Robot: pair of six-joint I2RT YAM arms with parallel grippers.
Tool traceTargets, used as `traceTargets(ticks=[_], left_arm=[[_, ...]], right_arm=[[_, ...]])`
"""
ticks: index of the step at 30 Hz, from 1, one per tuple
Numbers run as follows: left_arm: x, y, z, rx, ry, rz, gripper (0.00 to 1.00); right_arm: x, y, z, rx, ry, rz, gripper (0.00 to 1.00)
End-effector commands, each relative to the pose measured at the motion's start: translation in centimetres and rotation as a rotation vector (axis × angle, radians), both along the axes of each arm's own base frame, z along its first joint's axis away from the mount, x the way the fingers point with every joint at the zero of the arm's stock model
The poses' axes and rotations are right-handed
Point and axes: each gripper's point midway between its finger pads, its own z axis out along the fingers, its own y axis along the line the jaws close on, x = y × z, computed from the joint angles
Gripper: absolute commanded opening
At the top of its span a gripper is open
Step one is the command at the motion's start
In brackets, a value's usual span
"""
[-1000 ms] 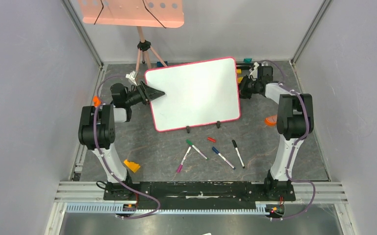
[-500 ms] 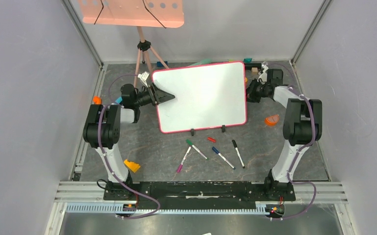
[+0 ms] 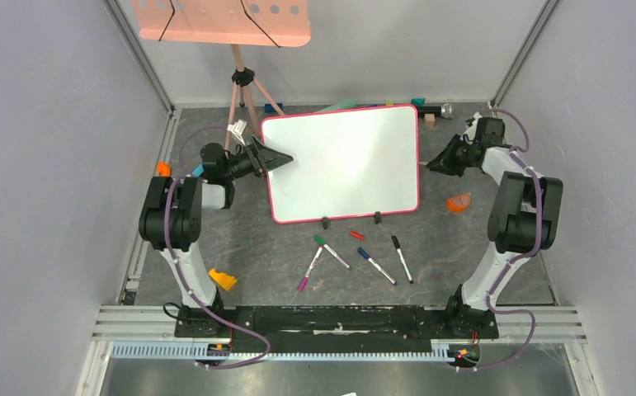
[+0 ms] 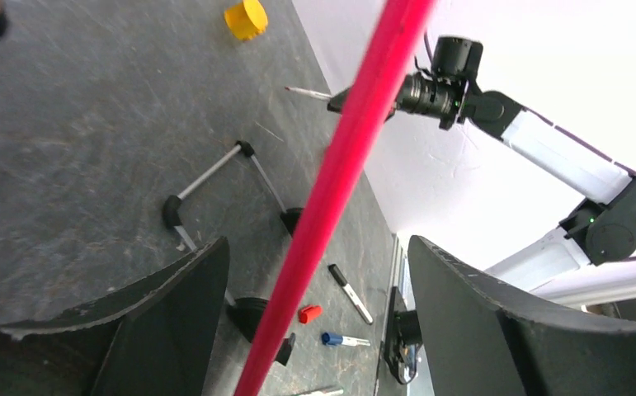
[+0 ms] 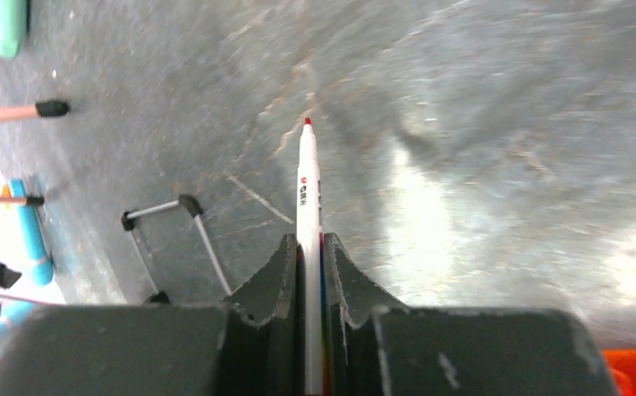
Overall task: Write a sentence on the whiteboard
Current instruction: Move the whiteboard to the center of the board.
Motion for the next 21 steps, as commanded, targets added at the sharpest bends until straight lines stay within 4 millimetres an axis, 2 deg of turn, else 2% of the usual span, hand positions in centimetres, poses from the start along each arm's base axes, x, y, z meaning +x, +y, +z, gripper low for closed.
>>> traceTargets(ticks=[1,6,10,21], left_arm=[[0.4,1.9,2.0,0.003,-0.061,0.046,0.9],[-0.3,2.2,2.0,0.095,-0.071,0.063,0.9],[-0.8,1.6,1.6,0.096,-0.059,0.047,0.87],[-1.1,-3.5,0.2,0.097,-0.034,0.014,0.86]], right_arm=[[0.9,-3.0,2.4,-0.046,-0.053,-0.08,0.0],[0.2,-4.3,3.2,-0.084,-0.049,-0.127,0.0],[-0.3,-4.4,3.7,-0.093,-0.053,-0.148,0.0],[0.0,-4.7,6.3,-0.113,-0.11,-0.171,0.0]])
